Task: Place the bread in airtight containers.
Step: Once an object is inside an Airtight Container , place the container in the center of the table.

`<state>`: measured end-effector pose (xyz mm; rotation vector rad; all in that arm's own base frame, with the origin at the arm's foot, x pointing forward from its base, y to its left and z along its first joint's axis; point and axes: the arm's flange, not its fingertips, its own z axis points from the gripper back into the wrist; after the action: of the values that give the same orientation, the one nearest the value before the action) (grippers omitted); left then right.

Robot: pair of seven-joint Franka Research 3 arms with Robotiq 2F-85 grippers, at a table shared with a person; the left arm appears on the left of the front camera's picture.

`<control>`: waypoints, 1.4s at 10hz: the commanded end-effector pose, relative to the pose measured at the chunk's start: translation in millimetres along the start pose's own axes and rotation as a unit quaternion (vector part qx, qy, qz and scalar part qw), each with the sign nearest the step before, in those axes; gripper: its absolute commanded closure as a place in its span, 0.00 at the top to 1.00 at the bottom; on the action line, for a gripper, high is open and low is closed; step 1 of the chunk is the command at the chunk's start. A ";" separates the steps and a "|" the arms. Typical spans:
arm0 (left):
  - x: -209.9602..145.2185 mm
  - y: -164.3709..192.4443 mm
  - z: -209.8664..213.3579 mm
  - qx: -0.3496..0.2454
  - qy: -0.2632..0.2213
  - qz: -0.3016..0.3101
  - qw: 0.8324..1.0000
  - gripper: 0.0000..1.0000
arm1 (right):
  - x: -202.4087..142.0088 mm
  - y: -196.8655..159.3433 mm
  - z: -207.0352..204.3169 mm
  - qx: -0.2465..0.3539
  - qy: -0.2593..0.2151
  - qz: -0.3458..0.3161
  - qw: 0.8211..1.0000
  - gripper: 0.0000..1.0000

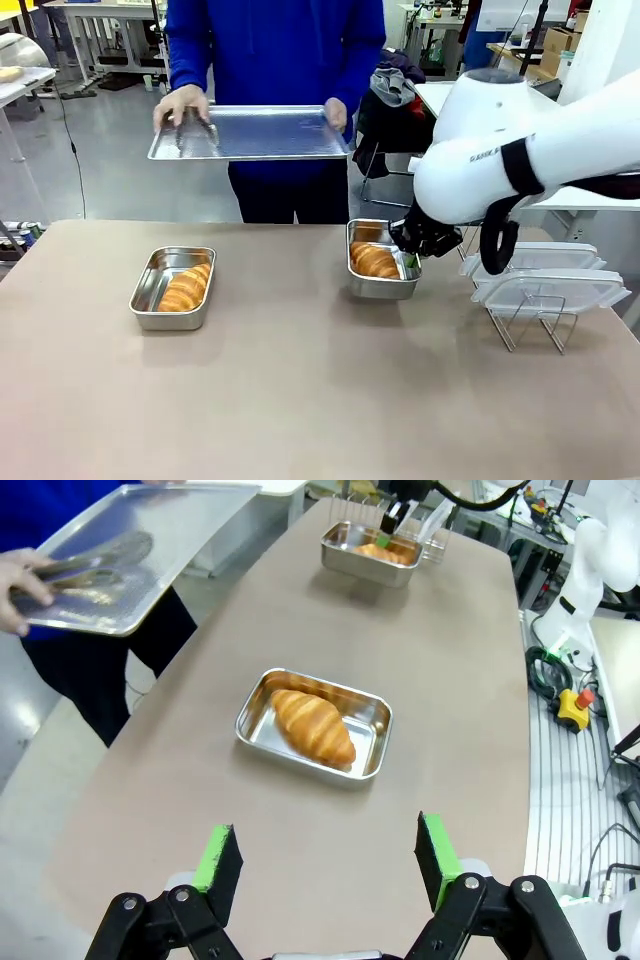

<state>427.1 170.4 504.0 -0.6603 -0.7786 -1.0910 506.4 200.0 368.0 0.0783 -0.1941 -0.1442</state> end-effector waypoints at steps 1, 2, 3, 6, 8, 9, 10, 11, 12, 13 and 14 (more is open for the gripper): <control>-0.2 -1.8 1.6 -0.004 0.003 -0.007 1.000 0.91 | -6.9 11.7 -11.8 -0.008 -0.035 -0.010 0.999 0.05; -0.2 -1.8 1.6 -0.004 0.003 -0.007 1.000 0.91 | -10.5 13.2 -19.8 -0.010 -0.034 -0.005 0.999 0.05; -0.2 -1.8 1.6 -0.004 0.003 -0.007 1.000 0.91 | -12.8 13.9 -24.8 -0.013 -0.036 0.004 0.999 0.05; -0.2 -1.8 1.6 -0.004 0.003 -0.007 1.000 0.91 | -16.0 13.8 -35.0 -0.020 -0.017 0.014 1.000 0.05; -0.2 -1.8 1.6 -0.004 0.003 -0.007 1.000 0.91 | -16.6 11.9 -40.1 -0.025 -0.012 0.016 0.999 0.05; -0.2 -1.8 1.6 -0.004 0.003 -0.007 1.000 0.91 | -16.1 11.6 -42.1 -0.027 -0.012 0.016 0.999 0.05; -0.2 -1.8 1.6 -0.004 0.003 -0.007 1.000 0.91 | -17.7 11.2 -45.0 -0.033 -0.017 0.018 0.999 0.05; -0.2 -1.8 1.6 -0.004 0.003 -0.007 1.000 0.91 | -18.0 10.9 -45.2 -0.038 -0.026 0.025 0.999 0.57; -0.2 -1.8 1.6 -0.004 0.003 -0.007 1.000 0.91 | -18.1 10.8 -42.3 -0.034 -0.031 0.028 0.999 0.59; -0.2 -1.8 1.6 -0.004 0.003 -0.007 1.000 0.91 | -16.8 10.1 -33.4 -0.030 -0.040 0.027 0.998 1.00; -0.2 -1.8 1.6 -0.004 0.003 -0.007 1.000 0.91 | -12.6 7.3 -14.5 -0.007 -0.048 0.027 0.998 1.00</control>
<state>427.2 170.3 504.0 -0.6603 -0.7785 -1.0911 503.2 209.5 338.0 0.0332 -0.2408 -0.0734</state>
